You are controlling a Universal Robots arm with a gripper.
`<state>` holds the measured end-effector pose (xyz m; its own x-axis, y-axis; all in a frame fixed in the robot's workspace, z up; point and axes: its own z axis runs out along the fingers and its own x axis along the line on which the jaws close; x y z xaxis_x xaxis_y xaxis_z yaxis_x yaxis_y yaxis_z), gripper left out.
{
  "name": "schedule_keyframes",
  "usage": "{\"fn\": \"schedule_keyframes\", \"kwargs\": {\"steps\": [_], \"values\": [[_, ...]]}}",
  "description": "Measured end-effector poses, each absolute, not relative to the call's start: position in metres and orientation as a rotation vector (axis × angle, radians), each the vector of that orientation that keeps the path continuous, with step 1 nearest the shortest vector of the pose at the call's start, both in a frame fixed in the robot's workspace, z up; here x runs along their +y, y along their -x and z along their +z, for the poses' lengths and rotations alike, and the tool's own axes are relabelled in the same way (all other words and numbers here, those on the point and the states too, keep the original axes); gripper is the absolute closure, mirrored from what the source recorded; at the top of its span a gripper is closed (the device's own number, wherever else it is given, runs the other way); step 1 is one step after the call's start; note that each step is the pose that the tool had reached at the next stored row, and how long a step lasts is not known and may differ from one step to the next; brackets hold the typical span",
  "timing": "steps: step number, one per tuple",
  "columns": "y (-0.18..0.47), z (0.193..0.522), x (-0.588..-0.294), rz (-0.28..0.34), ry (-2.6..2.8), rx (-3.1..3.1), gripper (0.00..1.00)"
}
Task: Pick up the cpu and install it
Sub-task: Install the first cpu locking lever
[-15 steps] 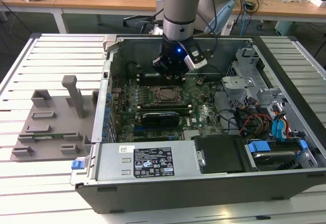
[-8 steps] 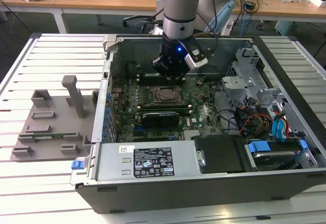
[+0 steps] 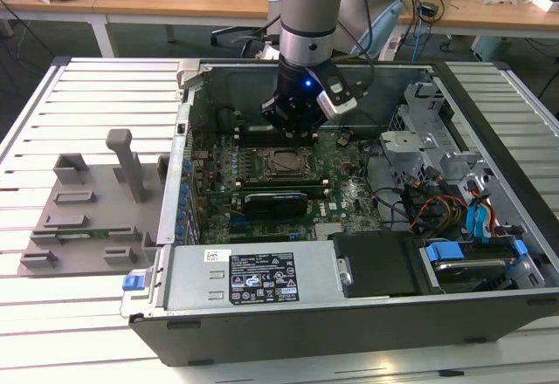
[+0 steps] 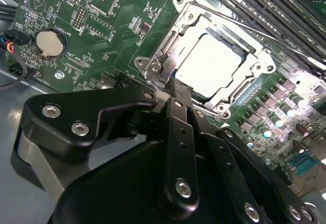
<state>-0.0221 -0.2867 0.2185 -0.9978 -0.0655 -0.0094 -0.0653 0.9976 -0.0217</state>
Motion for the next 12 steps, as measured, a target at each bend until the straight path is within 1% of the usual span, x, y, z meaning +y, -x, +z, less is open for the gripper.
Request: {"fn": "schedule_keyframes", "kwargs": {"steps": [12], "values": [[0.022,0.232,-0.287,-0.091,0.103,3.13,0.89]]}}
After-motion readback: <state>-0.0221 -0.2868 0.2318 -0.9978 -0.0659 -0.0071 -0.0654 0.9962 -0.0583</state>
